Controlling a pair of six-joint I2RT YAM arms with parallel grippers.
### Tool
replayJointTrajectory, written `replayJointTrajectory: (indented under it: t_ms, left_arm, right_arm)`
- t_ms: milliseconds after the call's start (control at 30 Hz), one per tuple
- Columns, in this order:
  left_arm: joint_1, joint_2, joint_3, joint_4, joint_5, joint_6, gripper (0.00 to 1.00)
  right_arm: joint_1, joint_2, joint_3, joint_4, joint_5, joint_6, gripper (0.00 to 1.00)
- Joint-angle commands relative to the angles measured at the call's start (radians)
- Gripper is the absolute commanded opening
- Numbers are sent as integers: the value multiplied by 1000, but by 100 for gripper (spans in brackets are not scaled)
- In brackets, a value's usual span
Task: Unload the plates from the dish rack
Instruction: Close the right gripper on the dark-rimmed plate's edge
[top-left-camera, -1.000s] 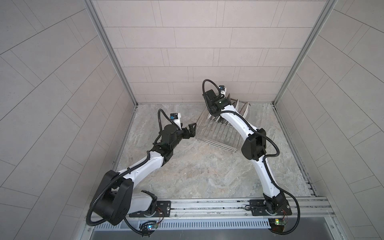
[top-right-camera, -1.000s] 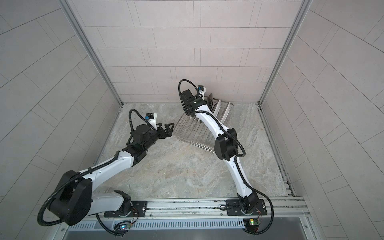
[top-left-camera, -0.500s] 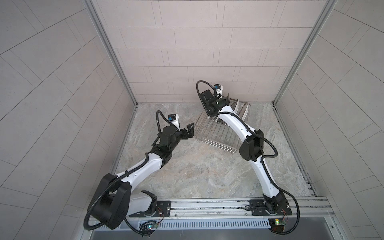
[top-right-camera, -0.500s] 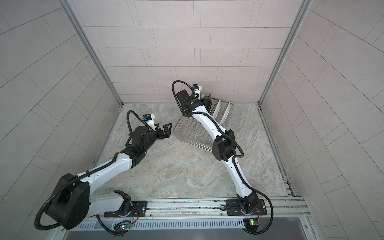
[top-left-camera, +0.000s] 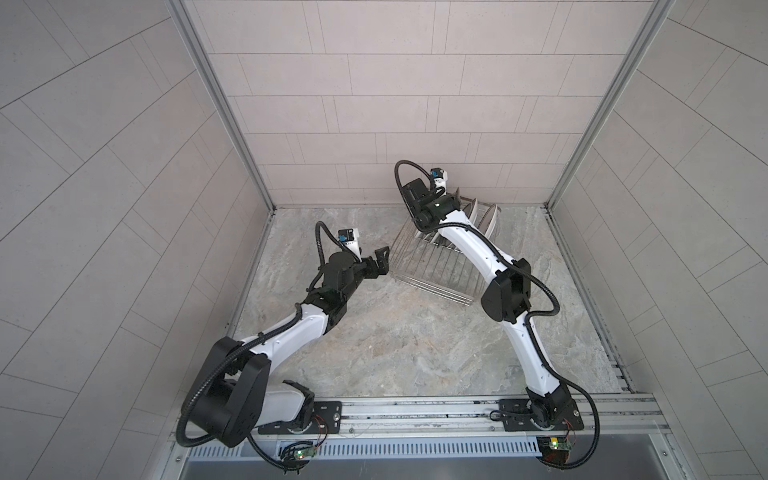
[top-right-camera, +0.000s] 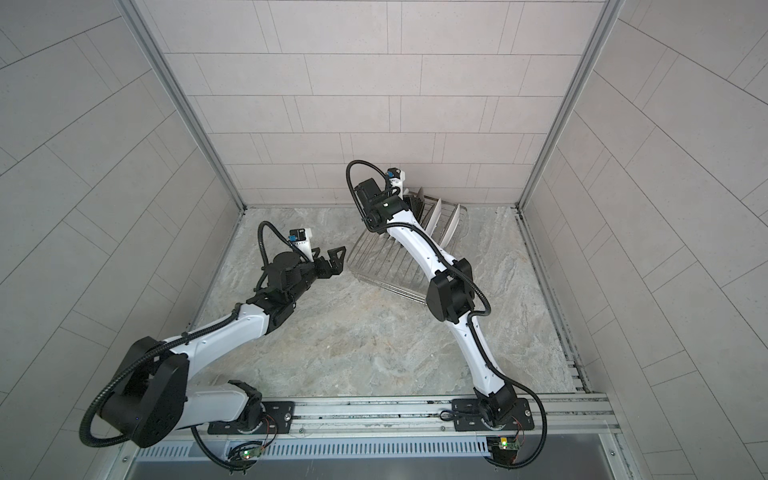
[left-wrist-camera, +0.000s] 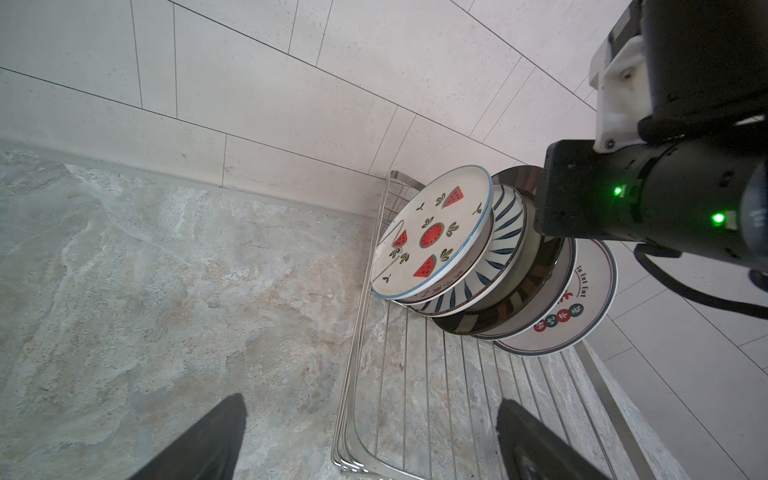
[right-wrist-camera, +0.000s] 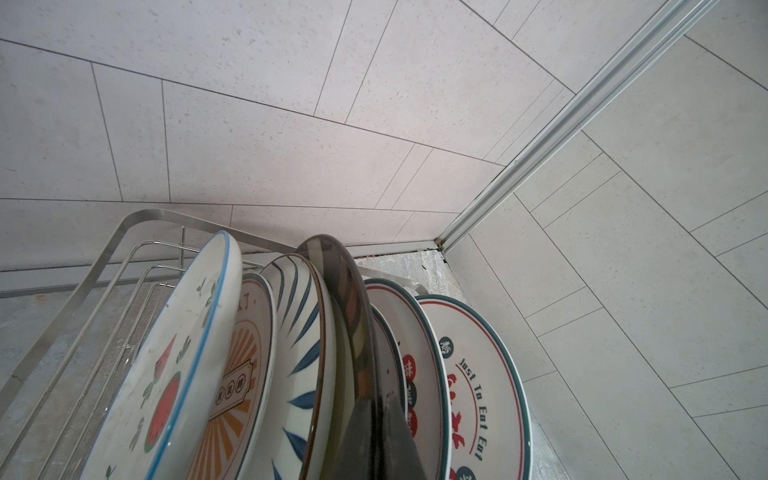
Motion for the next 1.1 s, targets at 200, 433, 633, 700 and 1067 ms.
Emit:
replayJointTrajectory:
  t_ms: [200, 433, 633, 700, 1067]
  left_arm:
    - [-6, 43, 13, 54, 40, -27, 100]
    - [-6, 49, 27, 57, 66, -41, 100]
    - [-6, 38, 23, 46, 72, -40, 100]
    - [-8, 28, 16, 38, 69, -36, 100]
    - [-7, -14, -12, 34, 41, -34, 100]
  right_arm:
    - [-40, -35, -48, -133, -32, 114, 34]
    - [-46, -28, -81, -155, -7, 192, 43]
    - [-72, -40, -199, -21, -108, 229, 28]
    - [-72, -37, -217, 6, -118, 235, 20]
    - [-20, -93, -151, -10, 19, 194, 4]
